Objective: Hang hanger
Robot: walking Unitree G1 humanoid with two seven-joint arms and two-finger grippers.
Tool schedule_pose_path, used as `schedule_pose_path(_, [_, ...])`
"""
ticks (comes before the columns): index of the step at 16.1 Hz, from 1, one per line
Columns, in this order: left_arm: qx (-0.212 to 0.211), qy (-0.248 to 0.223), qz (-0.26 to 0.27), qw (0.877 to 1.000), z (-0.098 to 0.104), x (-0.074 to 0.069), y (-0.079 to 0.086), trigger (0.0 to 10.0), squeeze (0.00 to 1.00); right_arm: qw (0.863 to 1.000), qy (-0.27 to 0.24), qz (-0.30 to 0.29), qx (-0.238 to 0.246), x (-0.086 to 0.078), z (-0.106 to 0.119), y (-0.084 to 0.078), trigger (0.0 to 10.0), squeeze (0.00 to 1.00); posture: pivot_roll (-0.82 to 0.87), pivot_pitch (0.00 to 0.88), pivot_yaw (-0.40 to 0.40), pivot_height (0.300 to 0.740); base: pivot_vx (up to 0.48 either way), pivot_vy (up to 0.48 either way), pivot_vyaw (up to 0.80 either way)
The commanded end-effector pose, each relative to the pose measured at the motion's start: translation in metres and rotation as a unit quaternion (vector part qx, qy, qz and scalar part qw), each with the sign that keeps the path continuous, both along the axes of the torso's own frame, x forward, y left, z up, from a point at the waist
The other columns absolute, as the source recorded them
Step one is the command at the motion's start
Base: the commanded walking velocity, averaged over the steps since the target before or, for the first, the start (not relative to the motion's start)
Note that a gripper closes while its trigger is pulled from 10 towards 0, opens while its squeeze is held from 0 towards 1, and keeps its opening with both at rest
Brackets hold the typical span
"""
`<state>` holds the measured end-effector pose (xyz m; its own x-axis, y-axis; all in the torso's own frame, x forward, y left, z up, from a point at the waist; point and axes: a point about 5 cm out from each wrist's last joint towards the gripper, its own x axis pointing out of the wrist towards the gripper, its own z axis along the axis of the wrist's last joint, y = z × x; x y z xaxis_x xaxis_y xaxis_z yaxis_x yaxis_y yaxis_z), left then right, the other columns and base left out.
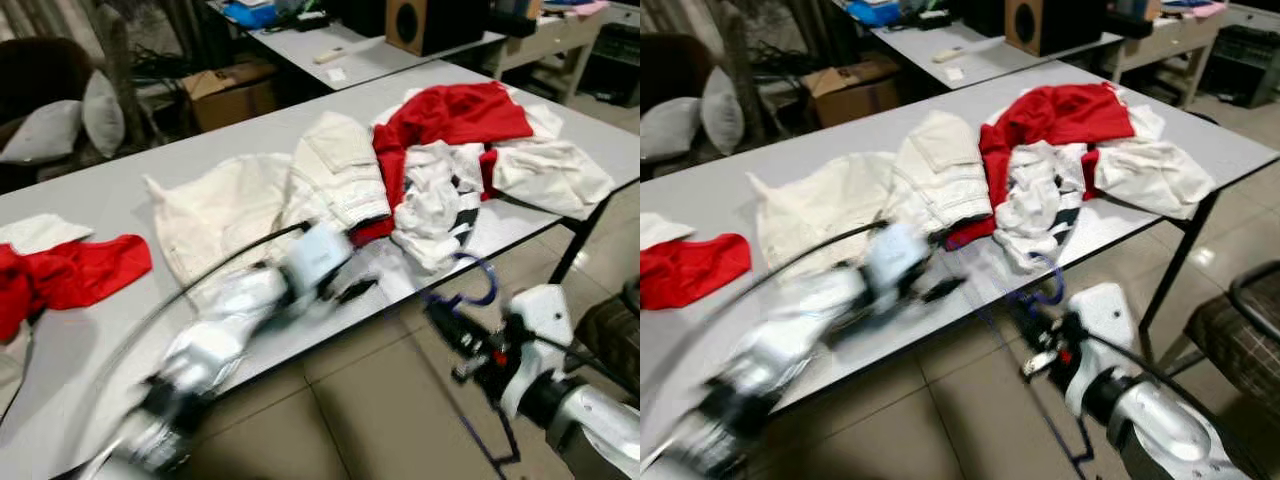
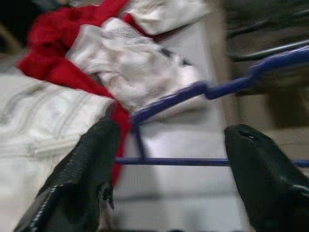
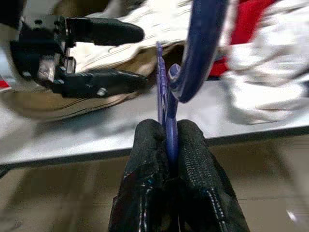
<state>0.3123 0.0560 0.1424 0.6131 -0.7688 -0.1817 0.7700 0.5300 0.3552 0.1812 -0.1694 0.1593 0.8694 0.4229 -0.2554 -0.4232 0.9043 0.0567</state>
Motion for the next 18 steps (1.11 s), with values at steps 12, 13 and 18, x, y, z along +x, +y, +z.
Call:
schedule_pose_path(12, [0.204,-0.179,0.189,0.944,-0.011,0.066,0.034,10.0,0.00,0.996,-0.001,-0.085,-0.025,-0.016,0.002,-0.012,10.0,0.00,-0.26,0.000,0.192,0.740,0.000,0.000,0.00])
schedule_pose_path(13, [0.202,-0.183,0.194,0.942,-0.010,0.068,0.035,10.0,0.00,0.996,-0.002,-0.084,-0.025,-0.016,0.002,-0.012,10.0,0.00,-0.26,0.000,0.189,0.740,0.000,0.000,0.00])
schedule_pose_path(18, [0.191,-0.187,0.226,0.937,-0.003,0.074,0.041,0.0,0.00,0.997,0.000,-0.071,-0.033,-0.017,0.003,-0.011,10.0,0.00,-0.28,0.000,0.178,0.740,0.000,0.000,0.00])
